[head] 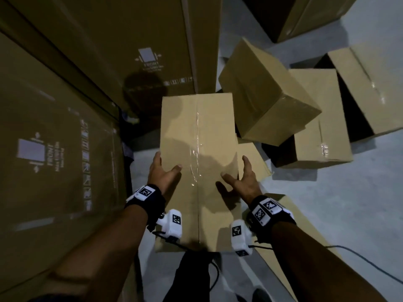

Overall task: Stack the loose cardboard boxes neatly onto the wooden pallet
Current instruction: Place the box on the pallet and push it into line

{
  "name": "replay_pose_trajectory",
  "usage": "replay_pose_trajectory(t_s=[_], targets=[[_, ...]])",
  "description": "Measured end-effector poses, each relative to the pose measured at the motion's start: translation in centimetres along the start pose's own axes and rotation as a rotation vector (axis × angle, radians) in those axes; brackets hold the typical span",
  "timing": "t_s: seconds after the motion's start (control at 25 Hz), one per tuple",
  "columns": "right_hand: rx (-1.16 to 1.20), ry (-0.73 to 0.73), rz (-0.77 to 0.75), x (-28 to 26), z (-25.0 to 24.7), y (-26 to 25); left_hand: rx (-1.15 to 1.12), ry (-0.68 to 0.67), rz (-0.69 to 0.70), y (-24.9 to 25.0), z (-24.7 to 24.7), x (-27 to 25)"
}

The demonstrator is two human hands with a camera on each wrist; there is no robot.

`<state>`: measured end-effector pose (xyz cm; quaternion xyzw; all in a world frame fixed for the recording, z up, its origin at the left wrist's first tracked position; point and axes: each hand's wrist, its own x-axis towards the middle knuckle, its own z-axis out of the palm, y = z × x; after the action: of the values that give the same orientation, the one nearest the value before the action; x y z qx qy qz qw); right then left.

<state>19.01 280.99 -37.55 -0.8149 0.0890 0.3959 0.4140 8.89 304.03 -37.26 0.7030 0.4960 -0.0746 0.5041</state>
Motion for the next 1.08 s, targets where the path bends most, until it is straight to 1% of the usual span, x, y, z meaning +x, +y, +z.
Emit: replay_pose_trajectory(t_s=[0.04,0.12,0.2,0.28,0.48,0.6,0.68,0.76,0.84,0.96,1.08], targets=[[0.034,0.007,0.001,0.9,0.7,0.1,-0.043,-0.014,0.008,-0.7,0.3,1.1],[0.092,0.018,-0.009,2.3,1.9,0.5,-0.111,-0.039,-0.036,-2.7,0.9,3.3],[0.154,0.033,0.004,2.9,2.9,0.9,-0.113,-0.076,-0.059,-4.3,1.3,5.2],[0.213,0.059,-0.004,3.2,3.6,1.2,-0.105,-0.072,-0.045,-4.0,1.3,5.3],[0.152,0.114,-0.052,2.8,3.9,1.3,-0.067,-0.035,-0.005,-3.3,1.4,4.3],[0.146,0.154,-0.042,1.1,3.2,1.1,-0.096,-0.042,0.009,-3.0,1.2,2.9],[0.193,0.183,-0.042,-1.1,2.1,1.0,-0.094,-0.057,0.039,-2.0,0.9,1.3],[0.224,0.216,-0.047,-4.3,0.7,0.6,-0.077,-0.083,0.078,-0.1,0.3,-1.4],[0.271,0.251,-0.059,-8.3,-1.3,0.5,-0.04,-0.089,0.118,2.8,0.0,-5.6],[0.297,0.325,-0.109,-14.2,-4.5,1.0,0.075,-0.105,0.229,6.4,0.2,-11.3],[0.304,0.457,-0.123,-21.1,-8.4,2.8,0.13,-0.135,0.378,9.0,1.3,-17.7]])
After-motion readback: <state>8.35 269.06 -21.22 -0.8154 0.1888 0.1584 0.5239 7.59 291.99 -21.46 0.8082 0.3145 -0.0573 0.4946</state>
